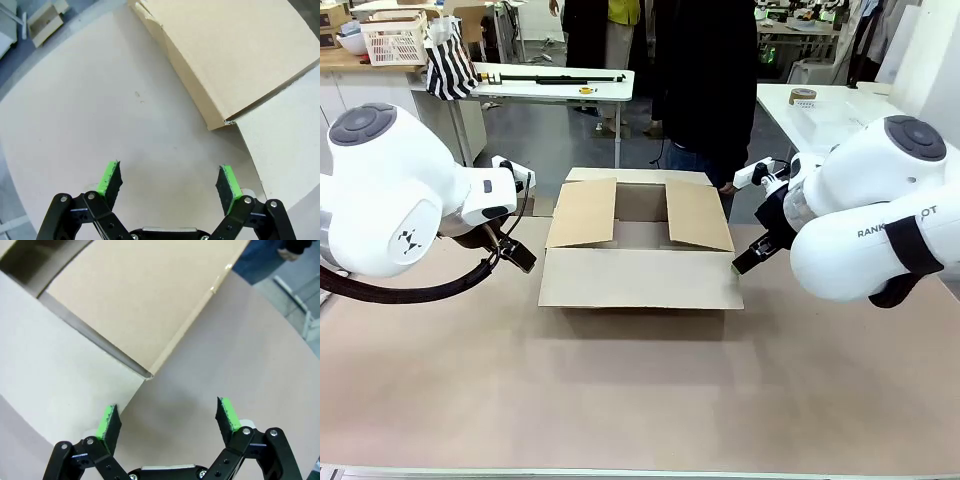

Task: Pack the gift set into the box.
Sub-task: Place both hands on the side flaps of the Package Box and spread them outward.

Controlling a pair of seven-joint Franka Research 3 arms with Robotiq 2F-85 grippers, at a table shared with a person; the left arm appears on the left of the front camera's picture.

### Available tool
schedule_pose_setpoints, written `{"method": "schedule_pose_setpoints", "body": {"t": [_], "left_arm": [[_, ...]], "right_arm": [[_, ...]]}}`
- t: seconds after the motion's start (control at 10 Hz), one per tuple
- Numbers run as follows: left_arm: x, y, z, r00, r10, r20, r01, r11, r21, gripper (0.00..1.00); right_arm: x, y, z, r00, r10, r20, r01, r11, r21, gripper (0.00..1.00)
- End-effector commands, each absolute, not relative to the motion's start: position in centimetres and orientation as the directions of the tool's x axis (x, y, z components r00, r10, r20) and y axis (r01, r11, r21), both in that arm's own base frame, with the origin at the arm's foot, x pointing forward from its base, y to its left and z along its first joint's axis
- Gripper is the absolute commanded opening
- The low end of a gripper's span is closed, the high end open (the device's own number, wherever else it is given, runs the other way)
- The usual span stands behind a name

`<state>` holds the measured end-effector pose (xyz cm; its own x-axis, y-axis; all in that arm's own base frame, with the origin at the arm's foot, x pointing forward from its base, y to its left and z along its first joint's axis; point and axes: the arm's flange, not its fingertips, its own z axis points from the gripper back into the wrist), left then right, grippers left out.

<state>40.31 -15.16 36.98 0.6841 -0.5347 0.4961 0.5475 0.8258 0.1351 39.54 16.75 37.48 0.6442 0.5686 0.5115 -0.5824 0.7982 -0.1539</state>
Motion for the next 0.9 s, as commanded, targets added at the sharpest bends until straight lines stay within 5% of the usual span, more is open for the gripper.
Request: {"method": "schedule_pose_setpoints", "body": {"t": [0.0, 0.6, 0.8], "left_arm": [[40.3, -15.2, 37.0, 0.683, -0.534, 0.498, 0.547, 0.826, 0.136, 1.00], [40.3, -15.2, 37.0, 0.684, -0.535, 0.496, 0.547, 0.826, 0.135, 1.00], [37.8, -12.9, 41.2, 0.749, -0.562, 0.352, 0.578, 0.813, 0.068, 1.00]], "right_arm": [[39.5, 16.8, 37.5, 0.643, 0.569, 0.513, -0.583, 0.798, -0.154, 1.00], [39.5, 16.8, 37.5, 0.644, 0.569, 0.511, -0.582, 0.798, -0.154, 1.00], [35.9, 14.9, 42.9, 0.659, 0.564, 0.498, -0.614, 0.786, -0.078, 1.00]]}}
